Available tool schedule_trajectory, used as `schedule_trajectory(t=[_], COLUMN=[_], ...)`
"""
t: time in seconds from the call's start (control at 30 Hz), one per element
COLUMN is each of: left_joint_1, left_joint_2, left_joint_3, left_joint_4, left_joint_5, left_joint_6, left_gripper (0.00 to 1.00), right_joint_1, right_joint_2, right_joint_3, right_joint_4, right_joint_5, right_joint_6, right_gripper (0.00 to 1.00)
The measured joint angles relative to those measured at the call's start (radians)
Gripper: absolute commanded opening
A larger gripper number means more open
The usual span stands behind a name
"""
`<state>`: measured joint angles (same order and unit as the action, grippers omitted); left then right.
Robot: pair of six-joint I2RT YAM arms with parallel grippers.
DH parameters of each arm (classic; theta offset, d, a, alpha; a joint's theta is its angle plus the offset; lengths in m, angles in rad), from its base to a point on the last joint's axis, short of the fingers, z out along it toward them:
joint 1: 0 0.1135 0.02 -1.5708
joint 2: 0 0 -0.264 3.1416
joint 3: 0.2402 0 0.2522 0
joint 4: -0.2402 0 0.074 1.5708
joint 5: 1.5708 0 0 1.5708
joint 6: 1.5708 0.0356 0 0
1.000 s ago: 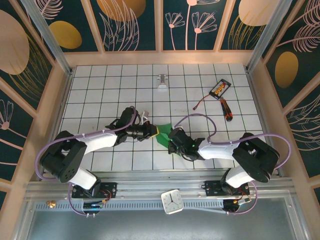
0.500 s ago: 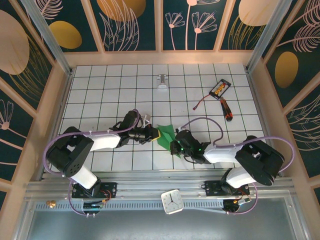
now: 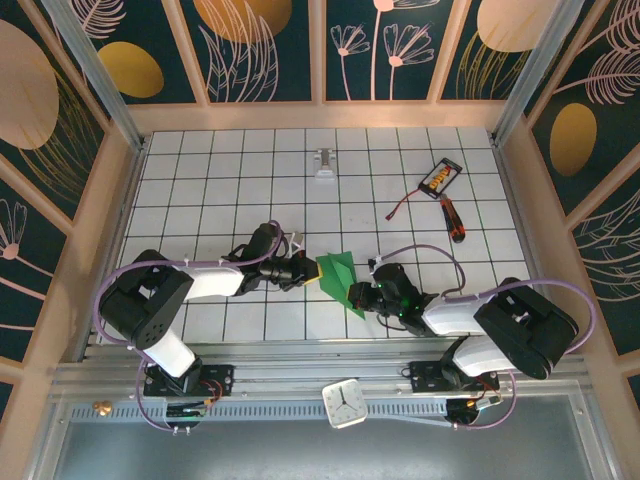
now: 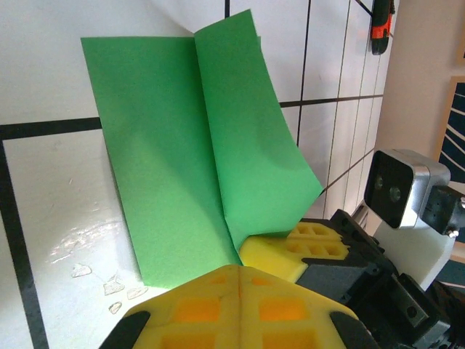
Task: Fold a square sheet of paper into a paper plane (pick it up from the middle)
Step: Fourth fold the wing at the center of the table.
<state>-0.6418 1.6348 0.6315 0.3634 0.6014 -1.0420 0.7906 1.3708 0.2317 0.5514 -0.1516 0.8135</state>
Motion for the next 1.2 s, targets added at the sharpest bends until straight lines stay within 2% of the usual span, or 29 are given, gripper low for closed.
schedule_trajectory(t=[0.47, 0.73, 1.2], left_joint_1=[-0.021, -0.021, -0.023], left_joint_2=[0.039, 0.048, 0.048], left_joint_3=[0.073, 0.083, 0.083], left_joint_4=[-0.009, -0.032, -0.039], left_joint_5=[0.000, 0.000, 0.000], left_joint_6=[0.020, 0.035, 0.043], left_gripper=[0.03, 0.03, 0.03], right_joint_1=[-0.097, -0.113, -0.160], right_joint_2=[0.028, 0.069, 0.137], right_joint_3=[-0.043, -0.046, -0.098], right_joint_4=[0.120, 0.158, 0.333], right_joint_5=[-0.166, -0.210, -0.277], right_joint_6=[0.085, 0.108, 0.185], right_gripper=[0.00, 0.00, 0.00])
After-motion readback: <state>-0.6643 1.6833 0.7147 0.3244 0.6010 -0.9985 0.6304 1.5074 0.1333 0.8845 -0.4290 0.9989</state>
